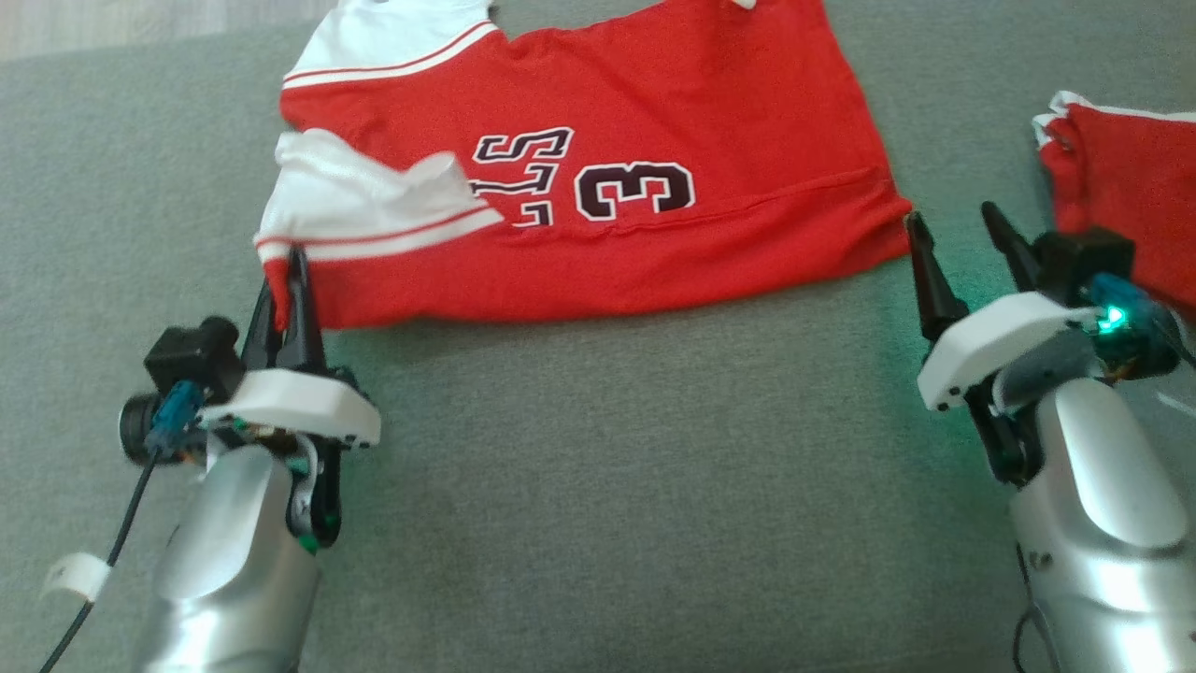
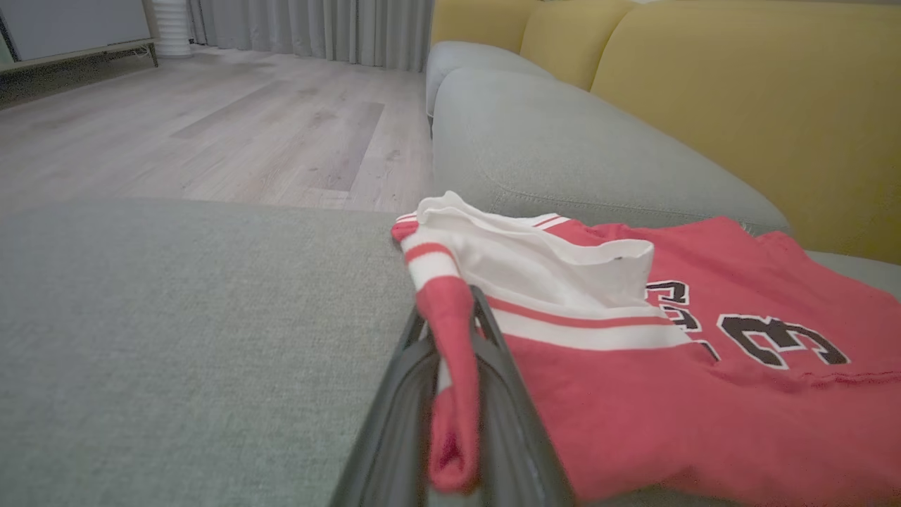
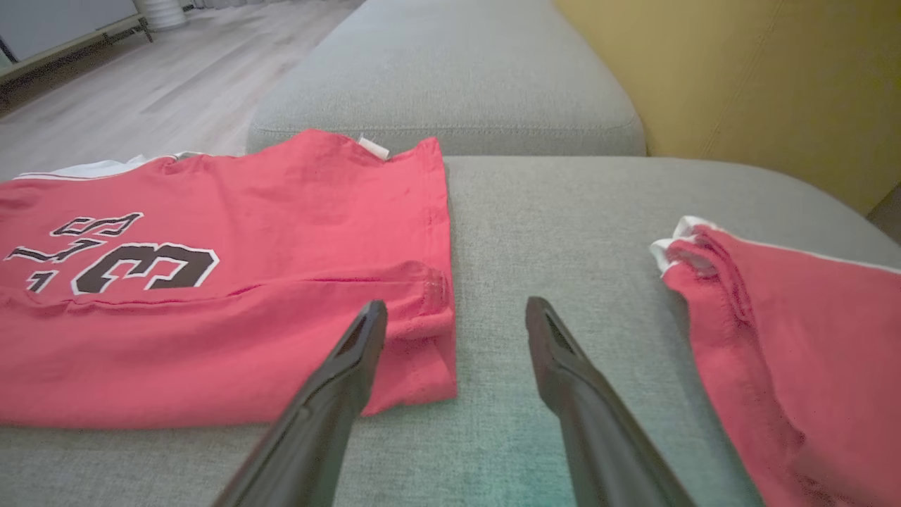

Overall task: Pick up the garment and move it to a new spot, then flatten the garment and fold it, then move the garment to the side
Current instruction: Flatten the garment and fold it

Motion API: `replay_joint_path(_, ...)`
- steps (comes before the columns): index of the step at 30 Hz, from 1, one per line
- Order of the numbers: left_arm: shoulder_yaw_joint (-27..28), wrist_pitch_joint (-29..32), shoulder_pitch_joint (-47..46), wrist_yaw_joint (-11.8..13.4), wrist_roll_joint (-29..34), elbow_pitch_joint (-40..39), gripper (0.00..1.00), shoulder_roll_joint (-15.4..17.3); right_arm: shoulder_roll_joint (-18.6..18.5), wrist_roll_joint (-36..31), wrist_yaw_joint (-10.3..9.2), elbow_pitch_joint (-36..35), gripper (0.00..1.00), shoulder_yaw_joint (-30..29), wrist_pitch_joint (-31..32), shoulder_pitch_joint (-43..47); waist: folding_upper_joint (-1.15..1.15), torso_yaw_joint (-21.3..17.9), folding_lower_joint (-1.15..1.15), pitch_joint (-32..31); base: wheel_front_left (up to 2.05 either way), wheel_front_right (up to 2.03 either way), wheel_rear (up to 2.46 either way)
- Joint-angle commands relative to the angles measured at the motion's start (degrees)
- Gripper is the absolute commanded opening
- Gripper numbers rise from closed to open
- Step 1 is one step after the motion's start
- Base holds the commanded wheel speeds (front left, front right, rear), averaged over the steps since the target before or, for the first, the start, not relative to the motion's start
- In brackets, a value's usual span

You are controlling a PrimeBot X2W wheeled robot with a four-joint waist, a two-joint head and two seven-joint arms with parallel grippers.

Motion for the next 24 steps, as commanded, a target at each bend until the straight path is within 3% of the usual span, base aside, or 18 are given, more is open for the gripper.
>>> replay_joint_path(1,1.11,-1.28,-1.69,-0.22,1.01,-3.97,0.00,1.44,1.29,0.02,0.37,0.41,1.00,0.11,1.18,-3.10,0.00,0.74,-0.01,0.26,0.00,0.00,0.00)
replay_joint_path(8,-0.36,-2.05,-0.48,-0.47,3.03,-9.97,0.00,0.76,3.11,-1.45,0.37,11.56,1.00,-4.14,4.18,-7.91,0.00,2.85,-0.01,0.99,0.00,0.00,0.00)
replay_joint_path(16,-2.02,-1.88,0.28,-1.44,3.26,-10.01,0.00,0.74,4.36,-3.16,0.37,21.80,1.00,-6.23,4.25,-12.40,0.00,4.49,-0.01,1.50,0.00,0.00,0.00)
replay_joint_path(17,-2.06,-1.88,0.34,-1.45,3.18,-9.79,0.00,0.75,4.44,-3.24,0.37,22.74,0.55,-6.01,4.08,-12.76,0.00,4.55,-0.01,1.43,0.00,0.00,0.00)
replay_joint_path(18,-2.09,-1.88,0.40,-1.46,3.11,-9.57,0.00,0.77,4.48,-3.52,0.37,23.53,0.00,-5.73,3.77,-13.06,0.00,4.59,-0.01,1.33,0.00,0.00,0.00)
replay_joint_path(24,-1.93,-1.91,1.27,-1.20,2.84,-8.06,0.00,1.60,3.72,-5.42,0.37,26.03,0.00,-4.46,0.21,-13.32,0.00,3.96,-0.01,-0.51,0.00,0.00,0.00)
